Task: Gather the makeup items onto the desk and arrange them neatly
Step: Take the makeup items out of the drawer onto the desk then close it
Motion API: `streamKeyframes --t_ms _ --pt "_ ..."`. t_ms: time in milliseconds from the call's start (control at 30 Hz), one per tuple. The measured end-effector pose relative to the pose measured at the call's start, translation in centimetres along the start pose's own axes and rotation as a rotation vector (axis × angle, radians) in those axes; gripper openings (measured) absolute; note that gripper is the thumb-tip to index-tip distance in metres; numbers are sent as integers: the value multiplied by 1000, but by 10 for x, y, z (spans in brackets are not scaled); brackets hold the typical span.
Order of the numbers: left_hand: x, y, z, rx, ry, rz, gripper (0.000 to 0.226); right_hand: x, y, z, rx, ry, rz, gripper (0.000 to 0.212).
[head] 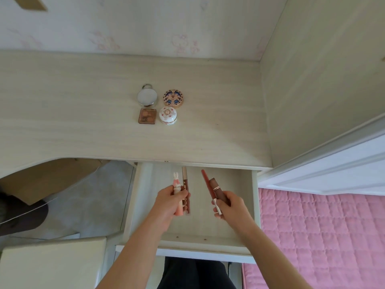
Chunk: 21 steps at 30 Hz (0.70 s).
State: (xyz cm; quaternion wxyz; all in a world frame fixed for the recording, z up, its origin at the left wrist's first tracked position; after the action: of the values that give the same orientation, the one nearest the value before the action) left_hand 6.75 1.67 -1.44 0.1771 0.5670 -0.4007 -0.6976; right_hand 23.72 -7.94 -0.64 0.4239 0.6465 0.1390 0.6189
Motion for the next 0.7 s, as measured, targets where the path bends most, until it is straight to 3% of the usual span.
streamKeyframes --t_ms 367,700 --pt "-112 -58 -34 -2 -126 -108 9 89 -54 6 -141 -252 -6 16" --pt "-190 -130 -65 -46 -295 -179 8 152 -126 9 -237 -232 -30 16"
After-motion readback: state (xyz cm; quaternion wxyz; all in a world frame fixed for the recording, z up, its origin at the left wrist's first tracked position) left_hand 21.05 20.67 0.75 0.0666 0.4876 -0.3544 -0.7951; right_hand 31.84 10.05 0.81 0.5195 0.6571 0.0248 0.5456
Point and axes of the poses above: each hand's wrist, its own y-axis away from the middle knuckle, its own z-axis out of the back of the hand, x = y × z, the point moved 10 cm from there along -y, towards the middle knuckle, and after that the axes turned 4 degrees about -z, right-handed, at the moved point
